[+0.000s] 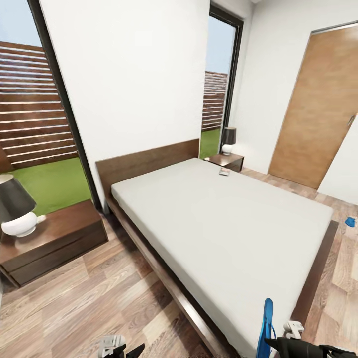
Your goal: In the bedroom, move the book from the bed onto either nightstand, and place the two sandals side by side next to the bed.
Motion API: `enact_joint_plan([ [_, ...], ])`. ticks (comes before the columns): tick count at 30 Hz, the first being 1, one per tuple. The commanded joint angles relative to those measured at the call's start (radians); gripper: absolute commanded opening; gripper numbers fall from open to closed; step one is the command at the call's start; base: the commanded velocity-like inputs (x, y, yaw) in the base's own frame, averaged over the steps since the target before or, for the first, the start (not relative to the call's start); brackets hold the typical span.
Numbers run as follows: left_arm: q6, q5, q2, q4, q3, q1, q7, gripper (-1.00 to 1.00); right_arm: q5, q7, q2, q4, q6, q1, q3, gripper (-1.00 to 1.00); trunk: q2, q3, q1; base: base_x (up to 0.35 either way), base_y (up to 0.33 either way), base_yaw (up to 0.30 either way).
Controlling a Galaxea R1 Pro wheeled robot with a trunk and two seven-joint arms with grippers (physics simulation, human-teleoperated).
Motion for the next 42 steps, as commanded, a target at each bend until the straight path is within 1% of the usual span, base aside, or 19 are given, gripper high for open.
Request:
enact_joint_plan([
  [1, 0.009, 0.011, 0.001, -0.001, -0.001, 0.000, 0.000, 1.00, -0.010, 0.007, 0.001, 0.003, -0.001, -0.002, 0.008, -1.00, -0.001, -0.002, 0.000, 0.000, 0.000, -0.231],
  [42, 0.009, 0.011, 0.000, 0.000, -0.003, 0.000, -0.001, 1.00, -0.014, 0.000, -0.006, 0.006, -0.002, -0.002, 0.005, -1.00, -0.001, -0.040, 0.000, 0.000, 0.000, -0.219],
])
